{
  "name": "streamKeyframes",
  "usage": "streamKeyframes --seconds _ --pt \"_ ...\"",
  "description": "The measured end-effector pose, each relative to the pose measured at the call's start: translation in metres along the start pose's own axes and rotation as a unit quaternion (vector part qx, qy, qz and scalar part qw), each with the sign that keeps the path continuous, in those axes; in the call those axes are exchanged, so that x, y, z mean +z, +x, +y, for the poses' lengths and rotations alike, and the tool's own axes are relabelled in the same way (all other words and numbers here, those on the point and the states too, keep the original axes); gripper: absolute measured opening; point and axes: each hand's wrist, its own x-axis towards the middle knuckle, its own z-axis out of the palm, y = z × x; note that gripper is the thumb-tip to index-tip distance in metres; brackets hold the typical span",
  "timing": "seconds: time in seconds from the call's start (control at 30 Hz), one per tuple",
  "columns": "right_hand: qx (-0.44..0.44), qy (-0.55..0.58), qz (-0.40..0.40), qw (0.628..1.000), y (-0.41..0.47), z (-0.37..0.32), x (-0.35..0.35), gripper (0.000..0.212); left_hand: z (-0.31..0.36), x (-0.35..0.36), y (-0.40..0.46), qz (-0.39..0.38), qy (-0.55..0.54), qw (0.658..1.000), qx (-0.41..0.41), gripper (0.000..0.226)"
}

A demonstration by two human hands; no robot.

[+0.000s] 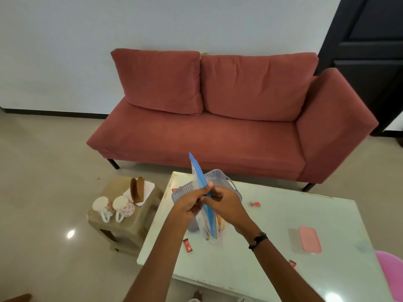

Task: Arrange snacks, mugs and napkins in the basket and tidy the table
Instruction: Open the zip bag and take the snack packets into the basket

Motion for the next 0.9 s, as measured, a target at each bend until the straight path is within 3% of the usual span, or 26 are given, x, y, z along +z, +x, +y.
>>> streamKeyframes --seconds 0.13,0.3,0.53,0.67,0.8,0.9 --pt "0.032 0.003 0.028 0.999 -0.012 0.001 -0.011 0.021 -0.004 0.006 -0.009 -0.006 -0.026 1.000 -0.013 0.016" --pt "0.084 -0.064 0.017 0.994 -0.018 0.001 -0.009 0.019 -0.006 0.002 -0.012 -0.008 0.023 1.000 0.005 0.021" --pt "0.124 -0.126 -0.127 0.976 -0.027 0.001 0.004 0.018 -0.009 -0.012 -0.009 0.011 0.068 0.997 0.033 0.024" --pt "0.031 -0.109 -0.077 0.991 -0.028 0.005 0.018 0.005 -0.007 -0.018 -0.008 0.009 0.085 0.995 0.052 0.022" --pt "0.022 -0.087 -0.023 0.996 -0.018 0.008 0.023 0.007 -0.007 -0.025 -0.008 0.021 0.173 0.981 0.089 0.011" --pt "0.014 -0.080 -0.002 0.997 -0.012 0.007 0.026 0.013 -0.015 -0.033 -0.013 0.012 0.190 0.977 0.096 0.019"
